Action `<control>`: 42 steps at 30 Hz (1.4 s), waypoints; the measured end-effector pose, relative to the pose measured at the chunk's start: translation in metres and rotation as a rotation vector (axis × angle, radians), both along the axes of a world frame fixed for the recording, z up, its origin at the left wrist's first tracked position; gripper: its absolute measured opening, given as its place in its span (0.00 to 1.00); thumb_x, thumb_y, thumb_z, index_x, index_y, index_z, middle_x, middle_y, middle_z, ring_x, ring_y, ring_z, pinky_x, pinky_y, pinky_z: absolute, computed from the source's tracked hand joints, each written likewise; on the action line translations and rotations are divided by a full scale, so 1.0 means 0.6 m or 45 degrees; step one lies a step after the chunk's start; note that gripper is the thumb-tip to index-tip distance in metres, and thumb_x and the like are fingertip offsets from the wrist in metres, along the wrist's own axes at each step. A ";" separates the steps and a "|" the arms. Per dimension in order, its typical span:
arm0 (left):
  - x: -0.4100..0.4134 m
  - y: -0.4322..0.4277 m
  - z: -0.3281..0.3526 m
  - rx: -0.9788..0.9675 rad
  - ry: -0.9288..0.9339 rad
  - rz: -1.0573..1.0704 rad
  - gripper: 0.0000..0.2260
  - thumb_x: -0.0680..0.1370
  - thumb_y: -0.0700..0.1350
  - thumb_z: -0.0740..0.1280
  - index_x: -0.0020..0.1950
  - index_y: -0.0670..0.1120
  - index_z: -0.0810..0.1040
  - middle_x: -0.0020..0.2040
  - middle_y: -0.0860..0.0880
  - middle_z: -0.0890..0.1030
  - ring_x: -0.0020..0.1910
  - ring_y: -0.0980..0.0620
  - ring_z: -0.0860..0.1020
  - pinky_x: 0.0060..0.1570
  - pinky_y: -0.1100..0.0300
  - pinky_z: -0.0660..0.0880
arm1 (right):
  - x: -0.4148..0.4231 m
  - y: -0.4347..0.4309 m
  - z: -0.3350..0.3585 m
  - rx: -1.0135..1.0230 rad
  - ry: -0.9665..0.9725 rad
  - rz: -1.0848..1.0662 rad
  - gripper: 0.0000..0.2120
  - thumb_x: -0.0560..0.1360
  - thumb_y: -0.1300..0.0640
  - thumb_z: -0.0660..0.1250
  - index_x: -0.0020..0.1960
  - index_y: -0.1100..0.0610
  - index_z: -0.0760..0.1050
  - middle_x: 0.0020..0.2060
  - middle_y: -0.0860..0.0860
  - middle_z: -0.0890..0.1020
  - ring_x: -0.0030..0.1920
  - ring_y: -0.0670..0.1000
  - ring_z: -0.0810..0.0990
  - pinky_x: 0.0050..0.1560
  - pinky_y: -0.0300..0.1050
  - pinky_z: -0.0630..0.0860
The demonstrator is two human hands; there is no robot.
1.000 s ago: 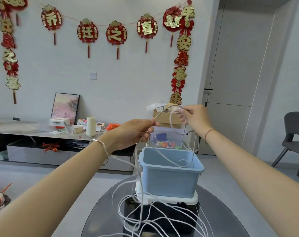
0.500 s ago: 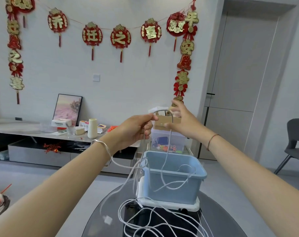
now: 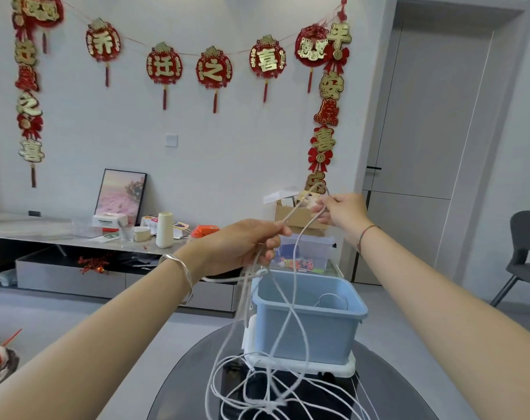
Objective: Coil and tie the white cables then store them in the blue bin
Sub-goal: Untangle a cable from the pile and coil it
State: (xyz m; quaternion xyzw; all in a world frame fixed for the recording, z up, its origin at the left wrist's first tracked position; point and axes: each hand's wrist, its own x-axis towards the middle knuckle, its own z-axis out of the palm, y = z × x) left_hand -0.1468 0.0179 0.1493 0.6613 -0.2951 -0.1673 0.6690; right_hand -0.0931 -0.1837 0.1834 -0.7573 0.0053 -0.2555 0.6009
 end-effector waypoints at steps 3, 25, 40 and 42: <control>-0.006 0.000 -0.005 0.046 -0.026 -0.058 0.11 0.84 0.46 0.52 0.50 0.45 0.73 0.27 0.55 0.69 0.25 0.59 0.70 0.27 0.68 0.70 | 0.002 -0.003 -0.019 -0.033 0.313 0.094 0.10 0.80 0.64 0.59 0.56 0.70 0.74 0.47 0.64 0.82 0.34 0.52 0.80 0.27 0.36 0.79; -0.006 -0.015 -0.049 0.149 -0.104 -0.143 0.13 0.84 0.47 0.52 0.45 0.46 0.72 0.28 0.54 0.68 0.27 0.57 0.70 0.34 0.66 0.70 | 0.007 -0.027 -0.060 -0.075 0.251 0.083 0.10 0.80 0.64 0.59 0.55 0.68 0.76 0.43 0.60 0.82 0.26 0.47 0.80 0.30 0.36 0.79; 0.011 -0.023 -0.051 -0.202 0.038 0.034 0.12 0.83 0.46 0.54 0.44 0.45 0.73 0.31 0.52 0.71 0.32 0.56 0.76 0.39 0.65 0.76 | -0.030 0.015 -0.066 -1.063 -0.483 -0.111 0.13 0.80 0.56 0.58 0.47 0.59 0.80 0.36 0.54 0.83 0.38 0.53 0.81 0.43 0.50 0.76; 0.007 -0.022 -0.056 -0.146 0.055 0.018 0.13 0.83 0.48 0.55 0.43 0.46 0.73 0.32 0.52 0.72 0.35 0.55 0.79 0.42 0.62 0.77 | -0.014 0.010 -0.060 -0.686 -0.294 -0.110 0.14 0.81 0.59 0.56 0.43 0.60 0.78 0.35 0.54 0.82 0.34 0.51 0.82 0.41 0.49 0.80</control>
